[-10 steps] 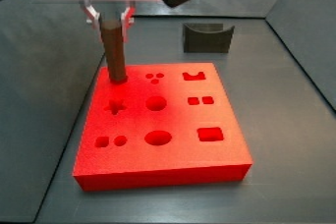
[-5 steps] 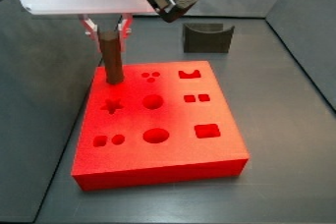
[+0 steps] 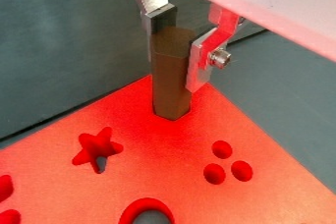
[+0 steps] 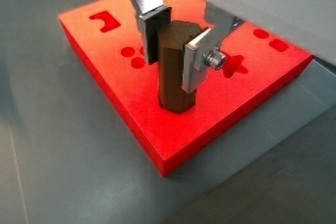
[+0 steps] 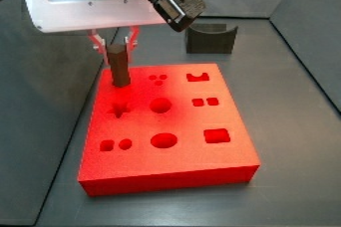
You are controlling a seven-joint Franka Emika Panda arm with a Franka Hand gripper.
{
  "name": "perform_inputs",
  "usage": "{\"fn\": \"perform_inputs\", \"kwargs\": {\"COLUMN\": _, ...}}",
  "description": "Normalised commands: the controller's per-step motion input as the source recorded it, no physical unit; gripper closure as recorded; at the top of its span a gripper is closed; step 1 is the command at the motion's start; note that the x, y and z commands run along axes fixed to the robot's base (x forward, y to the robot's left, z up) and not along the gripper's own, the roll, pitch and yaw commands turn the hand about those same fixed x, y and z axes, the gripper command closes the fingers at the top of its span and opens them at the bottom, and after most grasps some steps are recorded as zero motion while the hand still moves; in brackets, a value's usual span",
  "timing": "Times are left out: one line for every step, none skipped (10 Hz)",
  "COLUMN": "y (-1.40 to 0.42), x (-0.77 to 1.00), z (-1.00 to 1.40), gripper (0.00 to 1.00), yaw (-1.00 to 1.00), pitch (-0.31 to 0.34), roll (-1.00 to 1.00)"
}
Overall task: Pick up the hexagon object. Move up. Move to above the board. Insert the hexagon object.
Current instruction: Insert the hexagon object.
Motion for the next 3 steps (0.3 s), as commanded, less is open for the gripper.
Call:
{"fn": "perform_inputs", "kwargs": {"y": -0.01, "x": -0.12, "z": 0.0, "gripper": 1.0, "yaw": 0.0, "pitch": -0.019, "roll": 0.06}}
{"fn": "perform_inputs", "kwargs": {"y": 0.0, "x": -0.03, "z": 0.0, "gripper": 1.0, "yaw": 0.0, "pitch": 0.0, "roll": 0.0}}
{"fn": "perform_inputs", "kwargs": {"y": 0.0, "x": 0.0, "z": 0.0, "gripper": 1.0, "yaw": 0.0, "pitch": 0.0, "roll": 0.0}}
